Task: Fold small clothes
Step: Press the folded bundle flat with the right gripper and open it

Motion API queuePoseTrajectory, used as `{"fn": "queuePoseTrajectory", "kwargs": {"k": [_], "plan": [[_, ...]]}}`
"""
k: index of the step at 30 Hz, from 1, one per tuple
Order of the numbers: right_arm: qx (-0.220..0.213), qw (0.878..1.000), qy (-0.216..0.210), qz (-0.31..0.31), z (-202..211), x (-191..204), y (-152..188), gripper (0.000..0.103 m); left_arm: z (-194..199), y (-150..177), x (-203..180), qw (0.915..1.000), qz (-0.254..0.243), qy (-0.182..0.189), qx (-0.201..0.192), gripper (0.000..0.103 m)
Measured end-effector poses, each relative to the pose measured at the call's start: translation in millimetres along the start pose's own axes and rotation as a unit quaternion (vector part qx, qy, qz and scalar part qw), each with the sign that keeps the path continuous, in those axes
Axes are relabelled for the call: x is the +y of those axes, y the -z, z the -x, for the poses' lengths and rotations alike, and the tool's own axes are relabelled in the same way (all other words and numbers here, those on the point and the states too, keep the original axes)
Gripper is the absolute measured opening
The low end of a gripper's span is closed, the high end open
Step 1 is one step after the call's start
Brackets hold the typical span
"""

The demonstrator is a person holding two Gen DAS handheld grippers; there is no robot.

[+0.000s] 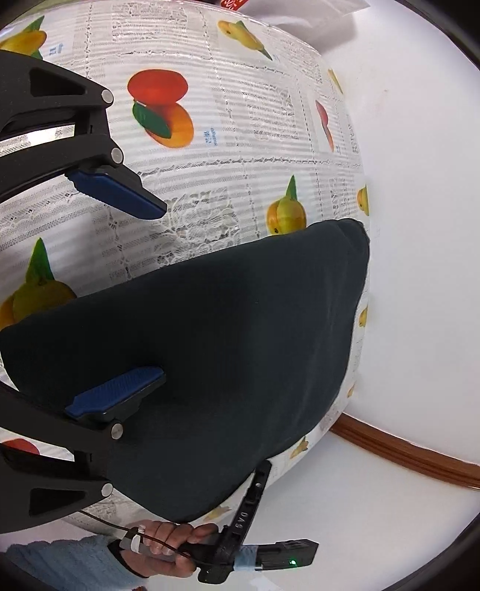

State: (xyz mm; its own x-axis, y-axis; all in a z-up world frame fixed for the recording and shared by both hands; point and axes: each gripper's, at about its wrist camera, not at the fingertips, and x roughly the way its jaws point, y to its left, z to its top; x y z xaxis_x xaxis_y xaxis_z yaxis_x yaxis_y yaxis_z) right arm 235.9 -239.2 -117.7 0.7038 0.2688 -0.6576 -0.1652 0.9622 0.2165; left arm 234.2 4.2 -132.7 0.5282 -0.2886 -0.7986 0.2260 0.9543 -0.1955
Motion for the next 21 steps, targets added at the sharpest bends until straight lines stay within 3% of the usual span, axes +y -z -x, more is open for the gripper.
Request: {"fn": "queuePoseTrajectory", "kwargs": {"k": [2, 4, 7, 9, 12, 16, 18, 19, 21], "plan": [[0.000, 0.999, 0.033, 0.010, 5.4, 2.3, -5.2, 0.008, 3.8, -2.9, 0.6, 1.0000, -0.003, -0.004, -0.009, 0.080], [-0.007, 1.000, 0.021, 0.011, 13.6, 4.9, -18.9, 0.008, 5.8, -8.3, 1.2, 0.9998, -0.007, -0.010, -0.015, 0.080], [-0.007, 1.000, 0.010, 0.019, 9.0, 14.7, -43.5, 0.023, 5.2, -19.1, 4.0, 0.9995, -0.008, -0.022, -0.022, 0.080], [-0.004, 1.000, 0.010, 0.028, -2.3, 18.1, -59.2, 0.042, 3.6, -24.5, 7.6, 0.9996, 0.000, -0.017, -0.024, 0.080], [0.021, 1.000, -0.009, 0.015, -30.3, 22.2, -76.4, 0.046, -3.4, -30.9, 9.7, 0.9998, 0.006, -0.002, -0.020, 0.080], [0.057, 0.997, -0.012, -0.046, -71.0, 14.9, -91.8, 0.045, -23.2, -32.2, 7.2, 0.9999, 0.001, 0.016, 0.004, 0.080], [0.063, 0.995, -0.039, -0.068, -80.3, 12.2, -97.1, 0.005, -29.4, -30.4, 8.3, 0.9998, 0.001, 0.016, 0.010, 0.082], [0.051, 0.996, -0.050, -0.061, -77.4, 13.3, -99.5, 0.004, -30.0, -29.9, 9.4, 0.9997, 0.004, 0.021, 0.012, 0.082], [-0.021, 0.999, -0.038, -0.017, -54.8, 18.7, -101.7, 0.003, -30.5, -30.7, 13.0, 0.9993, 0.012, 0.033, 0.016, 0.082]]}}
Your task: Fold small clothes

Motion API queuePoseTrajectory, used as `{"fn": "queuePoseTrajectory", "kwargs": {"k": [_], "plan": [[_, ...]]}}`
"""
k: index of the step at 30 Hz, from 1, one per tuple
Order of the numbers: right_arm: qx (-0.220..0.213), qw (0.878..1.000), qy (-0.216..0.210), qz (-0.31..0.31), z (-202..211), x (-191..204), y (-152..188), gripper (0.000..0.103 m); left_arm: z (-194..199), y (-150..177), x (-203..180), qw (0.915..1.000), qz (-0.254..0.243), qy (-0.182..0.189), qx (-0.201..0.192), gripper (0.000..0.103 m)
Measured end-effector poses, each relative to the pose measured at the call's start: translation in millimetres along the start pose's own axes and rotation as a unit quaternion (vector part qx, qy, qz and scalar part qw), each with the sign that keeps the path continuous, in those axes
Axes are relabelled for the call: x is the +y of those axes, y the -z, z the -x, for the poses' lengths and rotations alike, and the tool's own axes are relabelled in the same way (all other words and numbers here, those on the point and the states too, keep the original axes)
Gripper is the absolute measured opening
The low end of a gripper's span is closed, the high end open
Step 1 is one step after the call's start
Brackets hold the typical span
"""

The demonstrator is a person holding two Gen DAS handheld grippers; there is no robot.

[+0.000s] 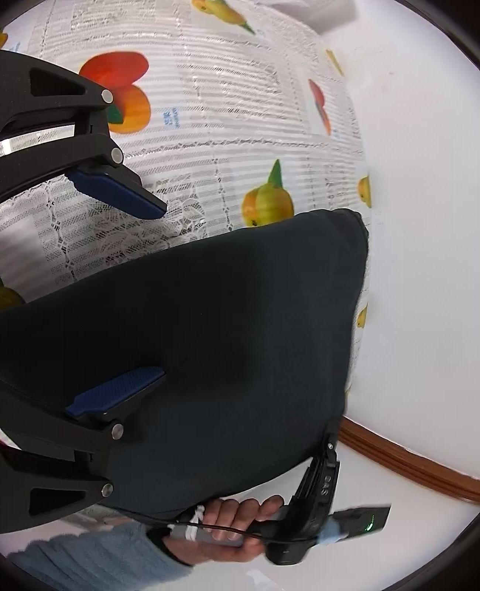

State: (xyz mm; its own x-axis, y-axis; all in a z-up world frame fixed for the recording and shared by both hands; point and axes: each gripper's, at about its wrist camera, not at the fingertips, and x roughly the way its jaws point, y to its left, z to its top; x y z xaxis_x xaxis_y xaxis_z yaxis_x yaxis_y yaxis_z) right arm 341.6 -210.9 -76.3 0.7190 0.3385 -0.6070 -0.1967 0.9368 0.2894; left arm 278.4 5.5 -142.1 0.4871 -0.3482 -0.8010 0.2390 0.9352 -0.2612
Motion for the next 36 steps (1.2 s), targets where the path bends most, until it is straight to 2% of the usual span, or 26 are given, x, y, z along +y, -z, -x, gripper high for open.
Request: {"fn": "queuePoseTrajectory", "kwargs": {"k": [1, 2, 5, 7, 9, 11, 12, 14, 16, 19, 23, 25, 27, 29, 31, 34, 35, 36], "plan": [[-0.018, 1.000, 0.002, 0.019, 4.9, 2.4, 0.9, 0.003, -0.2, -0.2, 1.7, 1.0000, 0.004, 0.005, 0.002, 0.082], [-0.011, 1.000, 0.008, 0.021, 0.6, 1.6, 2.3, 0.003, -0.9, -0.3, 1.9, 0.9999, 0.005, 0.008, 0.004, 0.082], [0.051, 0.998, 0.023, -0.005, -29.2, -10.7, 3.9, 0.004, -0.8, -0.7, 1.3, 1.0000, 0.004, 0.006, 0.005, 0.082], [0.048, 0.998, 0.026, -0.024, -27.9, -17.8, 1.1, 0.006, 2.1, -0.6, 0.3, 1.0000, 0.002, 0.003, 0.002, 0.082], [0.039, 0.998, 0.027, -0.039, -21.4, -23.7, -1.0, 0.018, 4.3, -1.0, -0.9, 1.0000, -0.002, -0.001, 0.001, 0.081], [0.050, 0.997, 0.013, -0.060, -22.9, -27.3, -3.0, 0.030, 5.6, -1.2, -2.6, 1.0000, -0.006, -0.006, -0.001, 0.081], [0.053, 0.996, 0.004, -0.065, -24.6, -27.3, -2.5, 0.030, 6.1, -1.2, -3.7, 0.9999, -0.007, -0.008, -0.002, 0.081], [0.060, 0.997, 0.002, -0.054, -30.0, -23.0, -0.5, 0.030, 7.1, -1.7, -5.2, 0.9999, -0.007, -0.010, -0.002, 0.081], [0.064, 0.998, 0.001, -0.024, -36.5, -15.5, 1.4, 0.004, 8.7, -1.5, -5.0, 0.9999, -0.005, -0.011, -0.002, 0.081], [0.040, 0.999, 0.021, -0.007, -27.7, -13.2, 0.9, 0.003, 14.4, 0.5, -4.5, 0.9999, -0.001, -0.013, -0.002, 0.081], [0.015, 0.999, 0.044, -0.003, 5.7, -14.3, 6.6, 0.006, 25.3, 6.1, -5.7, 0.9998, -0.004, -0.018, -0.006, 0.080], [0.015, 0.999, 0.039, -0.007, 25.6, -17.6, 14.4, 0.013, 30.2, 8.8, -6.8, 0.9997, -0.005, -0.021, -0.009, 0.079], [0.028, 0.999, 0.025, -0.012, 42.9, -20.8, 25.8, 0.032, 36.0, 14.0, -8.1, 0.9997, -0.003, -0.020, -0.011, 0.079], [0.034, 0.999, 0.016, -0.009, 57.8, -20.1, 40.1, 0.039, 40.6, 21.3, -8.9, 0.9998, -0.001, -0.018, -0.012, 0.079], [0.039, 0.999, 0.009, -0.004, 69.2, -18.0, 58.1, 0.039, 43.4, 30.7, -9.4, 0.9998, 0.003, -0.016, -0.010, 0.079], [0.067, 0.998, -0.009, -0.017, 62.9, -20.5, 82.1, 0.039, 41.4, 37.7, -8.2, 0.9998, 0.011, -0.012, -0.006, 0.079], [0.085, 0.996, -0.016, -0.026, 55.5, -22.6, 88.0, 0.034, 42.2, 39.5, -7.7, 0.9998, 0.014, -0.014, -0.007, 0.079], [0.104, 0.993, -0.032, -0.036, 47.9, -25.7, 94.1, 0.010, 43.0, 40.4, -7.0, 0.9997, 0.016, -0.015, -0.007, 0.079]]}}
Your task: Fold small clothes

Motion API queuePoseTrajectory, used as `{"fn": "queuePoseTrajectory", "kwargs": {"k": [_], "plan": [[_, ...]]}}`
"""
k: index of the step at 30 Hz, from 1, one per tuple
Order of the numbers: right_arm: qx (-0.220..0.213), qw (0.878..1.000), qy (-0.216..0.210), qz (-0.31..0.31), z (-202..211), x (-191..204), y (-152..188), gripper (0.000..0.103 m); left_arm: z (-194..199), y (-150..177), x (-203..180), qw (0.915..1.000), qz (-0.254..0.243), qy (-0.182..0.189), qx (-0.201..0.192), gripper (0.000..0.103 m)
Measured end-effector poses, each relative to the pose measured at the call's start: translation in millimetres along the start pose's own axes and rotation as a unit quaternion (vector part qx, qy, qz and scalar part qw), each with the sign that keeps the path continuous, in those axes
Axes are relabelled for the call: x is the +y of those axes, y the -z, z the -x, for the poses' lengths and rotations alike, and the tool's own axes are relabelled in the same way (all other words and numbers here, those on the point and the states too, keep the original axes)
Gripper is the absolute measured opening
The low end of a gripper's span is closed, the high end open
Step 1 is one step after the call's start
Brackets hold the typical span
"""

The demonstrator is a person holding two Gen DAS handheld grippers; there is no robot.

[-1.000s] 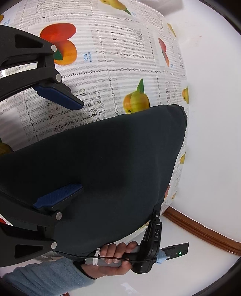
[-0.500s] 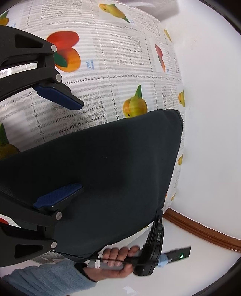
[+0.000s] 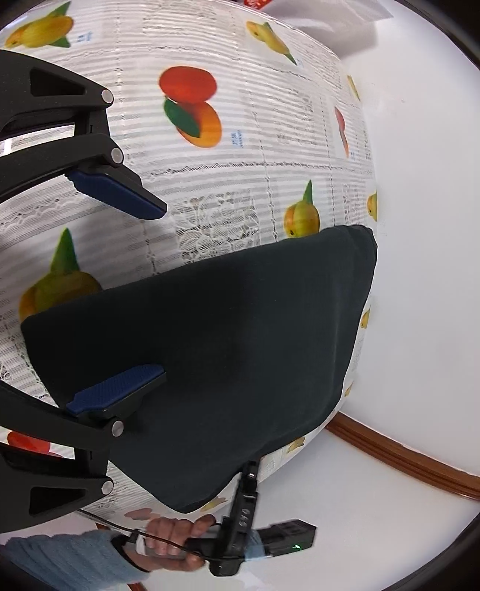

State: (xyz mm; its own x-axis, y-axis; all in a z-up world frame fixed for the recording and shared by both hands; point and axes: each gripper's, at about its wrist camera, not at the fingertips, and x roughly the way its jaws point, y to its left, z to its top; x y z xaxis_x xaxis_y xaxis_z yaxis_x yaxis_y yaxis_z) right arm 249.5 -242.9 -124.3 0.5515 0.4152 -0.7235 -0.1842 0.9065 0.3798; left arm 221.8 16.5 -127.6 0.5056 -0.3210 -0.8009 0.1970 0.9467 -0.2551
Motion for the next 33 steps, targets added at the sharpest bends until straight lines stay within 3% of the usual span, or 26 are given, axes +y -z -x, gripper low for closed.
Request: {"fn": "queuePoseTrajectory", "kwargs": {"k": [1, 3, 6, 9, 15, 18, 25, 28, 30, 33], "plan": [[-0.001, 1.000, -0.023, -0.003, -1.0, -2.3, 2.6, 0.008, 0.9, 0.9, 0.9, 1.0000, 0.002, -0.003, 0.000, 0.079], [-0.069, 0.997, -0.044, -0.006, 24.0, -6.6, 5.6, 0.006, 0.8, 2.7, 2.0, 0.9999, 0.002, -0.010, 0.003, 0.079], [-0.138, 0.990, -0.041, -0.008, 46.2, -9.8, 10.3, 0.002, 2.6, 5.0, 5.5, 0.9999, 0.009, -0.009, 0.005, 0.079], [-0.106, 0.994, -0.023, -0.018, 35.4, -11.7, 10.6, 0.002, 7.1, 6.5, 6.5, 0.9999, 0.012, -0.012, 0.003, 0.079], [-0.089, 0.996, 0.027, 0.001, 37.0, -1.8, 20.1, 0.002, 15.8, 12.6, 4.0, 0.9998, 0.006, -0.020, -0.002, 0.079], [-0.081, 0.994, 0.072, 0.006, 42.3, -5.6, 32.4, 0.002, 19.7, 16.1, 2.9, 0.9997, 0.005, -0.024, -0.004, 0.079], [-0.083, 0.992, 0.098, 0.013, 83.1, -13.7, 73.3, 0.004, 29.6, 23.0, -2.8, 0.9995, 0.002, -0.028, -0.011, 0.078], [-0.076, 0.990, 0.115, 0.033, 95.7, -11.1, 92.4, 0.016, 36.1, 29.0, -6.4, 0.9993, -0.004, -0.034, -0.017, 0.078], [-0.064, 0.989, 0.128, 0.047, 97.2, -9.6, 105.5, 0.035, 42.0, 35.9, -6.5, 0.9992, -0.003, -0.034, -0.021, 0.078], [-0.050, 0.987, 0.140, 0.063, 93.9, -10.6, 124.0, 0.036, 44.3, 48.5, -3.5, 0.9994, -0.002, -0.031, -0.014, 0.076]]}}
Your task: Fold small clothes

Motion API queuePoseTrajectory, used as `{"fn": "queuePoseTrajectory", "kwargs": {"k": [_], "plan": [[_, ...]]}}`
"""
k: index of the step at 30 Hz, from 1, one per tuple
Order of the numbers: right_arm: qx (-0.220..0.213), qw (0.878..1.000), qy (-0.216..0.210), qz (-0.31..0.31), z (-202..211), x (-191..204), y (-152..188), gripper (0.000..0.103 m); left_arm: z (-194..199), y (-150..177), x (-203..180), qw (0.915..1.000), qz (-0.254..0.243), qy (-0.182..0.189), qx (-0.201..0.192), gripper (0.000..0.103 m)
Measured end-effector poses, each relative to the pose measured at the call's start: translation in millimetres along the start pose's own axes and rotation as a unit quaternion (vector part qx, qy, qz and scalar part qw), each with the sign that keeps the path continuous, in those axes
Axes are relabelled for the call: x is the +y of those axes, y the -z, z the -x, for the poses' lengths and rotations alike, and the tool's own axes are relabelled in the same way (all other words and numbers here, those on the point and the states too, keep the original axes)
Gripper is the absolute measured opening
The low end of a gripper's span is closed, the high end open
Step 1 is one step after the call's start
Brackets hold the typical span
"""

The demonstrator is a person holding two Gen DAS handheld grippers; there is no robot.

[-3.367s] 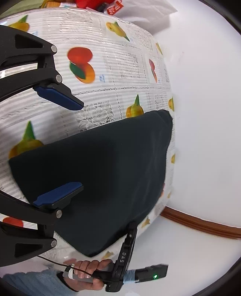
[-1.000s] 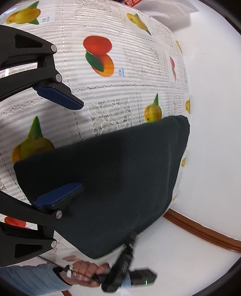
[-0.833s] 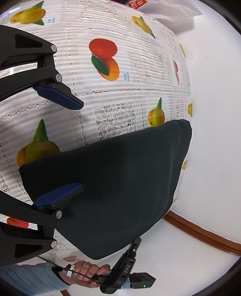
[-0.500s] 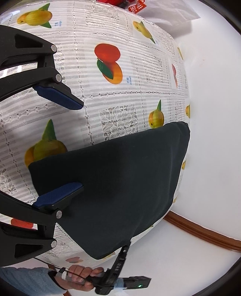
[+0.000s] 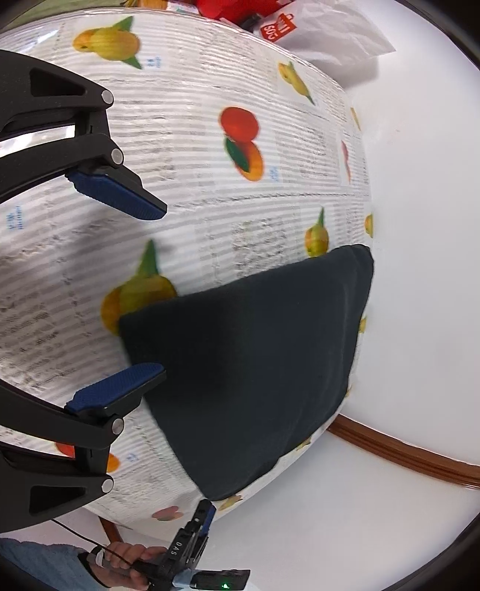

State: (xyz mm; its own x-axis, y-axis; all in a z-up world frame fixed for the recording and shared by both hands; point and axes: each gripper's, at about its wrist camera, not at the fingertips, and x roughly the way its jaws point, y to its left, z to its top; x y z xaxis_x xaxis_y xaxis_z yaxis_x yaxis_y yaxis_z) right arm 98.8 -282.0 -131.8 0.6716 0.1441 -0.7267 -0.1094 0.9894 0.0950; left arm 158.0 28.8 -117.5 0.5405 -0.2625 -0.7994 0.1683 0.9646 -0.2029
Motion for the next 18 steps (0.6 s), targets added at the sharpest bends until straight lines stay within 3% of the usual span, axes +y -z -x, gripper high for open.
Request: {"fn": "queuePoseTrajectory", "kwargs": {"k": [4, 6, 9, 13, 15, 16, 18], "plan": [[0.010, 1.000, -0.026, 0.004, -5.9, 7.4, 18.9, 0.036, -0.5, 19.0, -3.4, 0.9993, -0.014, 0.034, 0.010, 0.074], [0.004, 0.999, -0.033, 0.017, -8.7, 16.4, 24.0, 0.036, -4.5, 25.2, -7.4, 0.9993, -0.020, 0.025, 0.016, 0.074], [-0.010, 0.999, -0.037, 0.021, -13.5, 25.4, 24.8, 0.036, -15.7, 27.0, -14.1, 0.9992, -0.033, 0.006, 0.022, 0.062], [-0.020, 0.998, -0.053, 0.001, -22.1, 27.5, 16.1, 0.034, -26.9, 18.5, -19.4, 0.9992, -0.032, 0.013, 0.021, 0.044], [-0.017, 0.998, -0.066, -0.002, -28.1, 30.6, 11.0, 0.019, -30.8, 13.5, -23.3, 0.9989, -0.042, 0.014, 0.019, 0.029], [-0.017, 0.998, -0.065, -0.001, -29.8, 33.3, 8.9, 0.018, -32.4, 11.5, -23.2, 0.9987, -0.044, 0.016, 0.018, 0.022], [-0.026, 0.998, -0.056, 0.011, -30.7, 40.3, 3.2, 0.015, -34.7, 8.8, -20.8, 0.9988, -0.044, 0.013, 0.015, 0.020]]}}
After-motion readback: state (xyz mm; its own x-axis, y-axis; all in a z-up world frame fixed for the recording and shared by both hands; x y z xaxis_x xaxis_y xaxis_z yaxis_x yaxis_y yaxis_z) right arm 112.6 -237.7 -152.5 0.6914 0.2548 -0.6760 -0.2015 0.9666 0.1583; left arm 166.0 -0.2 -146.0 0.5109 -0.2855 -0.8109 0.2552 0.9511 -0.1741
